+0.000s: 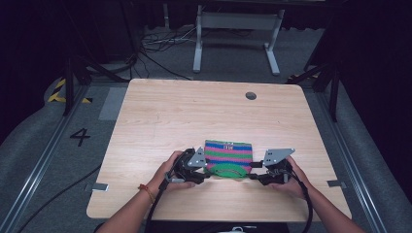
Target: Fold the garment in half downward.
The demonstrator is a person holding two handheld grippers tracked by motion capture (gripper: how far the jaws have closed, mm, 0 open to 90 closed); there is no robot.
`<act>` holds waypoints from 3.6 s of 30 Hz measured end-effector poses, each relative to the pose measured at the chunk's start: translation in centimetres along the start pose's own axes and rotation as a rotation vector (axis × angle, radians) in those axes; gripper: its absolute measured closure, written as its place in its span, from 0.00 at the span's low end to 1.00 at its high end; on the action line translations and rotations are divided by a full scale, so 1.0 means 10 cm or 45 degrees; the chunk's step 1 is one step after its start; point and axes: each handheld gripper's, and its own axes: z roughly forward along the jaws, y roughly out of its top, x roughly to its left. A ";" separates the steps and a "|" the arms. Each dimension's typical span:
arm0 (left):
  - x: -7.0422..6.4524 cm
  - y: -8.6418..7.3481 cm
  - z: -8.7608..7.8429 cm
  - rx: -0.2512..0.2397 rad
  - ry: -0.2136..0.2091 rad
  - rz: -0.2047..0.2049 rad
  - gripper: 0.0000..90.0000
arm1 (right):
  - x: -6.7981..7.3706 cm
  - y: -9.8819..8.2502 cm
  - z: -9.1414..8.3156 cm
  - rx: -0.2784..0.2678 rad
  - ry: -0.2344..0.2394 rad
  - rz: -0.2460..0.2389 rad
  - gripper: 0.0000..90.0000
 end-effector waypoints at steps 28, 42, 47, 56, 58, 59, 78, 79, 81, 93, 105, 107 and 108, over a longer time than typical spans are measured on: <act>0.03 -0.44 -0.62 0.152 0.238 -0.065 0.24 | -0.03 -0.39 -0.63 0.011 -0.318 0.072 0.34; 0.11 -0.83 -0.78 0.171 0.316 -0.157 0.22 | -0.06 -0.79 -0.84 0.014 -0.400 0.157 0.25; 0.08 -0.94 -0.87 0.143 0.318 -0.176 0.21 | -0.06 -0.97 -0.89 0.006 -0.400 0.200 0.23; 0.13 -1.19 -1.01 0.115 0.294 -0.293 0.20 | -0.05 -1.23 -0.97 -0.002 -0.399 0.301 0.22; 0.14 -1.25 -1.05 0.099 0.289 -0.322 0.19 | -0.05 -1.28 -0.97 -0.001 -0.406 0.328 0.20; 0.15 -1.30 -1.08 0.091 0.292 -0.346 0.19 | -0.05 -1.30 -0.97 -0.001 -0.405 0.338 0.20; 0.16 -1.67 -1.23 0.047 0.363 -0.550 0.18 | -0.10 -1.44 -1.01 -0.030 -0.422 0.475 0.16; 0.16 -1.67 -1.23 0.049 0.366 -0.549 0.18 | -0.10 -1.44 -1.01 -0.030 -0.423 0.476 0.16; 0.16 -1.67 -1.23 0.050 0.369 -0.554 0.17 | -0.11 -1.44 -1.01 -0.030 -0.425 0.476 0.16; 0.15 -1.67 -1.22 0.053 0.377 -0.564 0.17 | -0.11 -1.44 -1.01 -0.029 -0.427 0.478 0.16; 0.15 -1.66 -1.21 0.054 0.387 -0.570 0.16 | -0.10 -1.44 -1.01 -0.028 -0.429 0.480 0.16; 0.16 -1.64 -1.20 0.063 0.385 -0.579 0.14 | -0.10 -1.44 -1.01 -0.029 -0.431 0.479 0.16; 0.16 -1.64 -1.20 0.060 0.388 -0.573 0.14 | -0.10 -1.44 -1.01 -0.029 -0.432 0.481 0.16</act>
